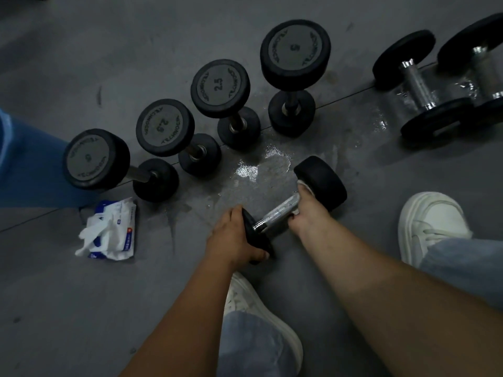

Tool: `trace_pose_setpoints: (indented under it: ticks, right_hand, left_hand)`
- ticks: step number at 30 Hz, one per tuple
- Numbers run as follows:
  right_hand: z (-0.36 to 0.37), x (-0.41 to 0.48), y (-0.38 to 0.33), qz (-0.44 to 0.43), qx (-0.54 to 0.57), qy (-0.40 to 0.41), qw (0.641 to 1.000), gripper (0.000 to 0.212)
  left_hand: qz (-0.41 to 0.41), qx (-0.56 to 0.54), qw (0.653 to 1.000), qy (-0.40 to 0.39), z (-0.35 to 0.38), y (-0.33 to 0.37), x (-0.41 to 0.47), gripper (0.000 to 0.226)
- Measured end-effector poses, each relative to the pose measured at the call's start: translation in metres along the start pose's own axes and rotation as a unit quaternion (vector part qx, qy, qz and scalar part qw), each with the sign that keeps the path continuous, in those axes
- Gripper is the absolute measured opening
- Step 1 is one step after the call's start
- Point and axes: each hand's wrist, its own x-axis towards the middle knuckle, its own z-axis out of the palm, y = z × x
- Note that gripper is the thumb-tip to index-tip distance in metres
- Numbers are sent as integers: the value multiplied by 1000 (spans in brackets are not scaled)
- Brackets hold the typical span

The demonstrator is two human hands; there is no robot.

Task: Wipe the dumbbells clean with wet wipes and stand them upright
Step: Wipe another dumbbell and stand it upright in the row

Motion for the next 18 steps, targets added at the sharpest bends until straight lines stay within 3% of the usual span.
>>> trace_pose_setpoints:
  ticks: [4, 9, 13, 18]
  right_hand:
    - [-7, -8, 2, -23, -6, 12, 1000, 10]
    - [2, -3, -3, 14, -3, 0, 1000, 39]
    - [-6, -12, 0, -21, -23, 19, 999, 21]
    - [4, -9, -7, 20, -20, -3, 1000, 39]
  left_hand:
    - [1, 0, 1000, 2, 0, 0, -1, 129]
    - [0, 1, 1000, 1, 0, 1, 1, 130]
    - [0, -4, 1000, 2, 0, 0, 0, 132]
    - [-2, 1, 1000, -2, -1, 0, 2, 132]
